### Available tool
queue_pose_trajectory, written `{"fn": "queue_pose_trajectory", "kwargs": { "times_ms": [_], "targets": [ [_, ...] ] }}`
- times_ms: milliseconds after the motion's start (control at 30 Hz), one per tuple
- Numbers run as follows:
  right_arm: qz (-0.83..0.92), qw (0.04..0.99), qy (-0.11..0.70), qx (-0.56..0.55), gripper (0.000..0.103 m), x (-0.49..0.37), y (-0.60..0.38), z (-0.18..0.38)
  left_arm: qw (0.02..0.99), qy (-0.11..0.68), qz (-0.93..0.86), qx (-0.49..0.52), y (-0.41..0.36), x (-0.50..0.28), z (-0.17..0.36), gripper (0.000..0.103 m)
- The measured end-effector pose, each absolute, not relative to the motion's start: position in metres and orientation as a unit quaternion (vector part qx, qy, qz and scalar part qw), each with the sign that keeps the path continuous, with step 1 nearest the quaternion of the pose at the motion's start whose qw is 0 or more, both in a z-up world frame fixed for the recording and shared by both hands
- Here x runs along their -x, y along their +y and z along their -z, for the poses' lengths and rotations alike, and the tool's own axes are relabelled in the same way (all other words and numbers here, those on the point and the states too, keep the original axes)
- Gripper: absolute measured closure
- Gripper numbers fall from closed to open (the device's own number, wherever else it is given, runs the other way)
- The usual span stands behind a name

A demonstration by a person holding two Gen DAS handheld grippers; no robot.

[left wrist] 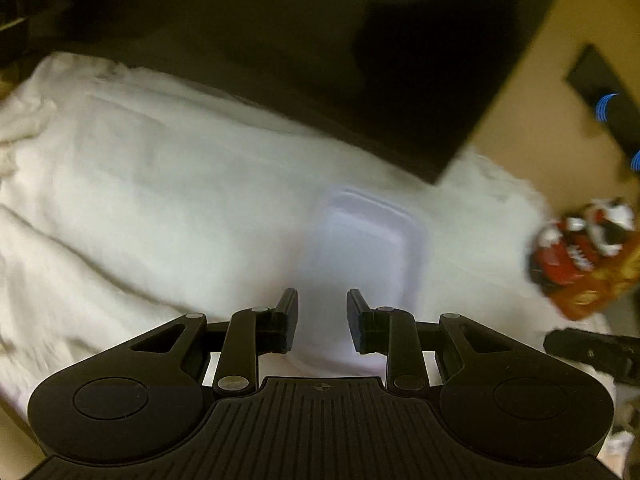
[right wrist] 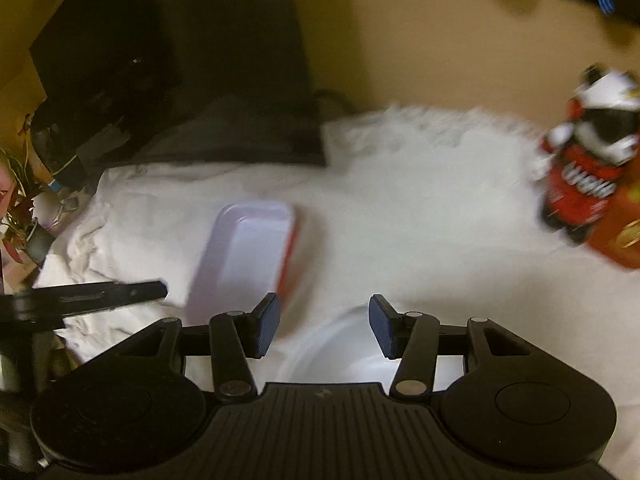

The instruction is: Organize plates and bowls

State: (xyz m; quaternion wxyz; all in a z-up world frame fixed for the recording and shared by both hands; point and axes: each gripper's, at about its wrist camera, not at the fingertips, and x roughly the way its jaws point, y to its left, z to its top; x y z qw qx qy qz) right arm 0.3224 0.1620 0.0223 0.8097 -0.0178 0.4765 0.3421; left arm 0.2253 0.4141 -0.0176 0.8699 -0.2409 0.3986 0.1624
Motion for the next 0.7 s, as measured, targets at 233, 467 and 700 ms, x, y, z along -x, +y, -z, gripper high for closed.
{"fn": "queue_pose_trajectory", "kwargs": {
  "times_ms": [233, 467, 700],
  "targets": [
    [-0.308, 0.807, 0.498, 0.079, 0.055, -0.323, 0.242, 0.020, 0.854, 0.437, -0.165, 0.231, 0.432, -0.255, 0.056, 0.073],
    [-0.284, 0.795, 0.528, 0.092, 0.056, -0.332, 0.275, 0.052, 0.840, 0.454, -0.151, 0.254, 0.437, -0.263, 0.078, 0.073],
    [-0.293, 0.768, 0.562, 0.090, 0.072, -0.328, 0.292, 0.074, 0.818, 0.459, -0.100, 0.331, 0.454, -0.248, 0.096, 0.078]
  ]
}}
